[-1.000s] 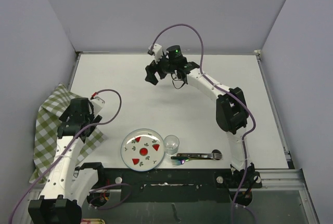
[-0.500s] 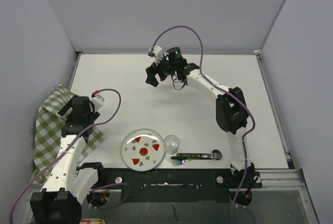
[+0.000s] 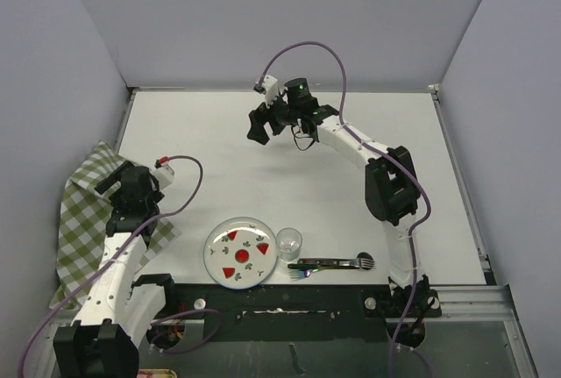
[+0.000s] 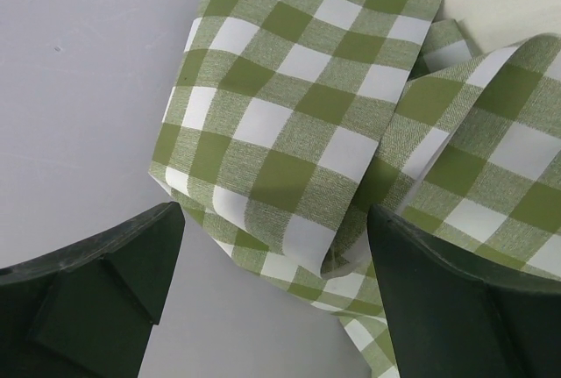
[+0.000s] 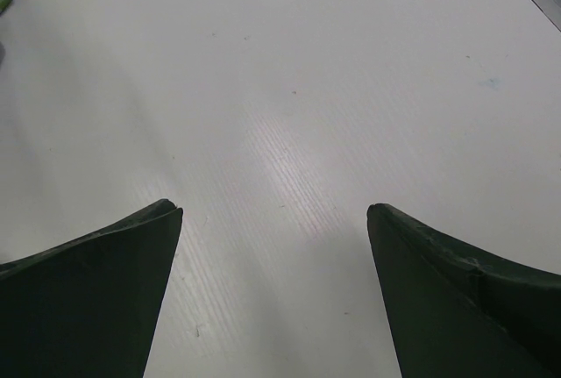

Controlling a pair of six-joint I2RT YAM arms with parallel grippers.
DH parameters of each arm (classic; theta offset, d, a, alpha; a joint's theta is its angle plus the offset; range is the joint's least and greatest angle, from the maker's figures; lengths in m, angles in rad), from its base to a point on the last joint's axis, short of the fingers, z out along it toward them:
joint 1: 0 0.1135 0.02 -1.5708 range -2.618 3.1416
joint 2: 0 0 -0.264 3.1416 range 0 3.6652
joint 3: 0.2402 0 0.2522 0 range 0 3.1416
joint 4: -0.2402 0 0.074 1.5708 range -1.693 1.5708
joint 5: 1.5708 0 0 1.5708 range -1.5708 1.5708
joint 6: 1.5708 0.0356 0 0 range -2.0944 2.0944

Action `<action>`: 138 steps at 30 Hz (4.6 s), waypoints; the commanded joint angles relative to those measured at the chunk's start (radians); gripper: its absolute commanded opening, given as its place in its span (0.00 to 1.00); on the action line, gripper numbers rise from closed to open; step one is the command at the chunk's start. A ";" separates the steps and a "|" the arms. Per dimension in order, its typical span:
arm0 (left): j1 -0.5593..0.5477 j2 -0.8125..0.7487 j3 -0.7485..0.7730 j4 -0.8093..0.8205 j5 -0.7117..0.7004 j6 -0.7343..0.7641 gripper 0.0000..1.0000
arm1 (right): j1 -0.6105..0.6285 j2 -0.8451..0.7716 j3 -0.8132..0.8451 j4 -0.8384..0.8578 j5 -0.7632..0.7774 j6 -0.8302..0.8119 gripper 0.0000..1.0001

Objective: Set the dinner table for one person
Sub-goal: Pick up the napkin from the corner of the board, then flatten out the napkin at the center of the board.

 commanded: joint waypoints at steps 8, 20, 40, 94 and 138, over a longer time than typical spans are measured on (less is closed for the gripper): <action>0.008 -0.053 -0.101 0.217 -0.069 0.167 0.85 | -0.008 -0.019 0.018 0.036 -0.039 0.039 0.90; 0.008 -0.026 -0.216 0.574 -0.054 0.374 0.82 | -0.016 -0.014 0.021 0.042 -0.047 0.042 0.89; -0.002 0.026 -0.193 0.566 -0.033 0.355 0.00 | -0.037 0.002 0.027 0.049 -0.068 0.068 0.88; -0.503 1.047 1.327 0.048 0.463 -0.448 0.00 | -0.141 -0.203 -0.291 0.059 0.156 -0.214 0.88; -0.542 1.084 1.334 -0.042 0.431 -0.397 0.00 | 0.006 -0.216 -0.307 0.310 0.665 -0.409 0.86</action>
